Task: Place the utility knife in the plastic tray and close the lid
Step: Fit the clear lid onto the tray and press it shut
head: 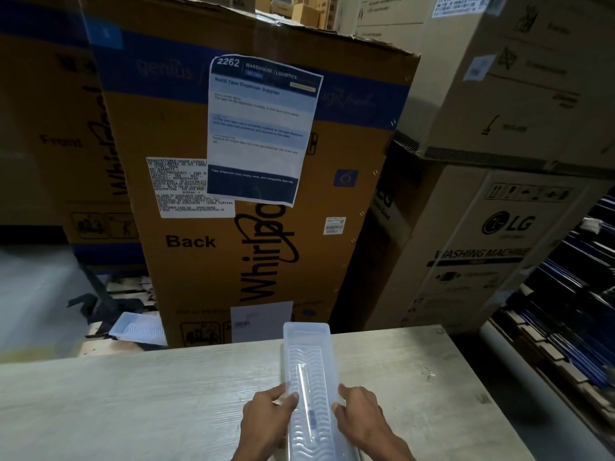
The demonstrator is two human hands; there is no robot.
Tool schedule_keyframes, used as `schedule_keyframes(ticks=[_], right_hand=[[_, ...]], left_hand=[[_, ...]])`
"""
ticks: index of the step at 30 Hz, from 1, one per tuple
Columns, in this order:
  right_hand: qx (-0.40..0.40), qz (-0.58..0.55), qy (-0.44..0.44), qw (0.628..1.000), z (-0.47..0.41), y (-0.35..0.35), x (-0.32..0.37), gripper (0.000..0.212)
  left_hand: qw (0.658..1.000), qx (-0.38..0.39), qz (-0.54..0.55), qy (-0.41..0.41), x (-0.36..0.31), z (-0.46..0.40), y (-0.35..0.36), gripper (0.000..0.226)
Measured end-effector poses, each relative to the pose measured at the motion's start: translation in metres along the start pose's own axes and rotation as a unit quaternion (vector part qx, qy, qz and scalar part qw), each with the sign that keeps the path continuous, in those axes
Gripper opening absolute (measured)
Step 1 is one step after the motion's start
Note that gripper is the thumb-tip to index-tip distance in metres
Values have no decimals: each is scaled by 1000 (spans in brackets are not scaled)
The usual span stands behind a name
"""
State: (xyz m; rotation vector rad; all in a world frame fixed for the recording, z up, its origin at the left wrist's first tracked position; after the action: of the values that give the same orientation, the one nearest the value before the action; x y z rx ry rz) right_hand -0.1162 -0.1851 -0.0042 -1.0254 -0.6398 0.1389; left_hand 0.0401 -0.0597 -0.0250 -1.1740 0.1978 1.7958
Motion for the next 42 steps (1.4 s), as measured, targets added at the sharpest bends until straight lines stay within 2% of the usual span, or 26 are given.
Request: schedule_keyframes(ticks=[4,7,17,21,26,30,33,37,42], right_hand=[[20,-10,-14,1000,0,2,-2,71],[42,-10,-15,999,3,7,-4,81],[42,5,-14,999,0,18,-9,76],[18,-17,-15,1000,7,21,-9,73],[-49,-31,-33,998,20,20,-11,67],[-89,-73,-34,993,23,22,-15,54],[-97,-48,-54,993,23,22,-19,47],[-50,-3,-78,996,22,23,-21,57],[116,-44,-95,988,28,15,-27,80]], left_hand=[[1000,5,3,-29,9,-5,0,44],[999,-4,5,-31,13,-10,0,43],[999,-41,-32,14,8,-11,5,25],[990,-37,-101,94,6,-4,8,22],[954,48,-254,150,7,-1,18,64],[935,150,-285,149,13,1,21,92],[931,178,-281,149,16,3,22,102],[926,121,-311,173,18,7,19,99],[904,90,-361,210,21,12,20,87]])
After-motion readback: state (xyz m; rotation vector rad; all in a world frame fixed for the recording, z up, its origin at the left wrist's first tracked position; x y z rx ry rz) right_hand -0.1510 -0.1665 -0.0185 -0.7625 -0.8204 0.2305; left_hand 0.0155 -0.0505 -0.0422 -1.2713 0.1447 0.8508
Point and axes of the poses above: each hand's wrist, its own z-axis away from the middle knuckle, its own y-axis out of the palm, x = y × z, the point moved 6 cm from there along -z, towards the middle knuckle, and after that the axes turned 7 degrees about -y, right-handed, at the moved point
